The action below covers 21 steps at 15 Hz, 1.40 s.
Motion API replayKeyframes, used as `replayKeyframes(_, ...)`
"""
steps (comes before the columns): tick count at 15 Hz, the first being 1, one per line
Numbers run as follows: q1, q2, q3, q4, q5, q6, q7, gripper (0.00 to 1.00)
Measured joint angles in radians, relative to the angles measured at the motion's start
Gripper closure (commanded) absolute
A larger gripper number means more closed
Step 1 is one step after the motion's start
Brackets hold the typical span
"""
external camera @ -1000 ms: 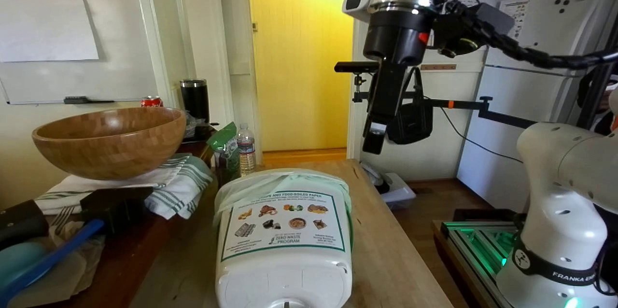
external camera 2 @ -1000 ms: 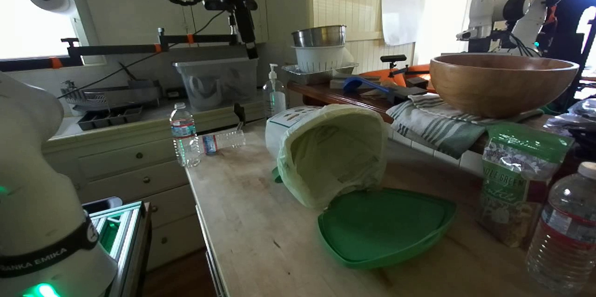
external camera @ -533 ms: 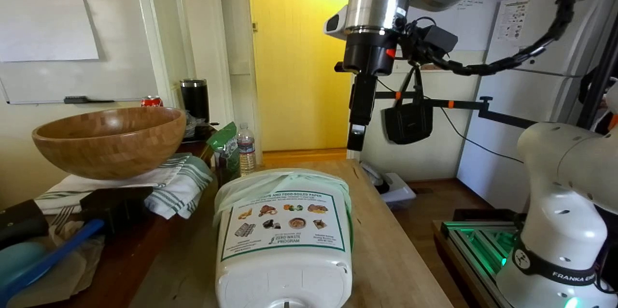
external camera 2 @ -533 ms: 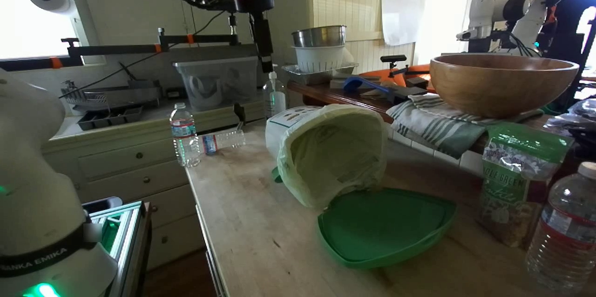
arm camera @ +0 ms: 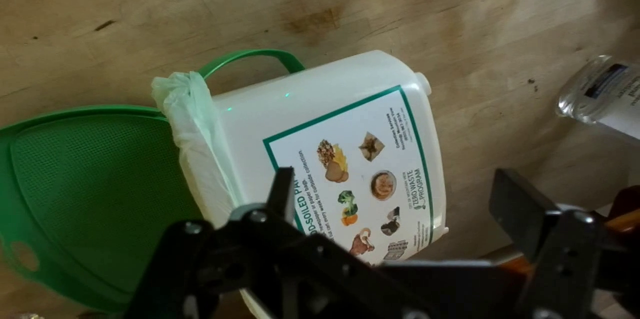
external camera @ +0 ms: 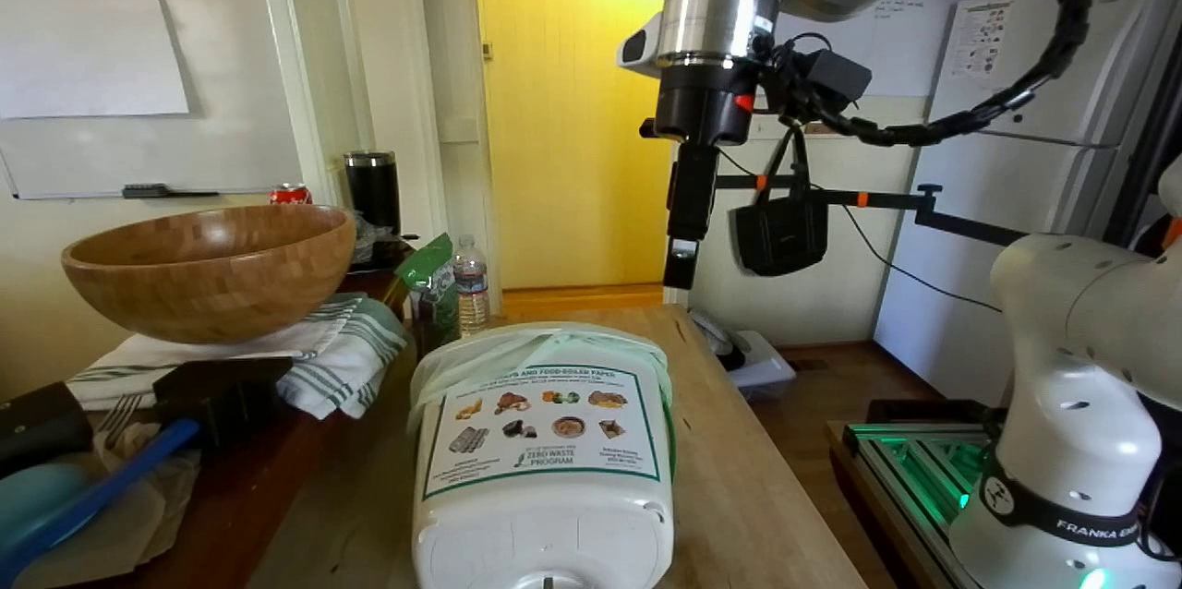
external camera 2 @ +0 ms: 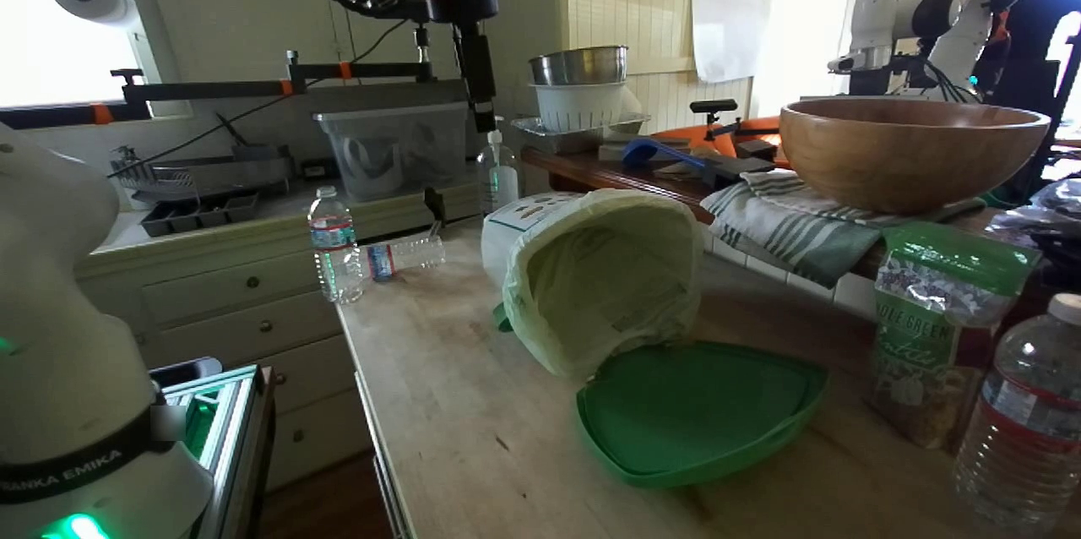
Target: Put the bin upright
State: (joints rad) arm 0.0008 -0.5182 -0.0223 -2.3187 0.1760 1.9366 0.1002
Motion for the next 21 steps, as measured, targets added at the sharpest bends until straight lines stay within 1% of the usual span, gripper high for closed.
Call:
replayKeyframes(3,-0.003,0.004,-0.004,0.006,-0.004,0.022,-0.016,0.0)
replayKeyframes(7,-0.015,0.032,-0.035,0.021,-0.017,0.105,-0.116,0.0)
replayKeyframes(11,-0.017,0.098,-0.092,0.044,-0.014,0.148,-0.239,0.0)
replayKeyframes(15,-0.019,0.188,-0.134,0.088,0.006,0.149,-0.285,0.0)
replayKeyframes(18,-0.018,0.251,-0.162,0.121,0.065,0.146,-0.361,0.0)
replayKeyframes(21,-0.019,0.313,-0.196,0.146,0.168,0.129,-0.457,0.0)
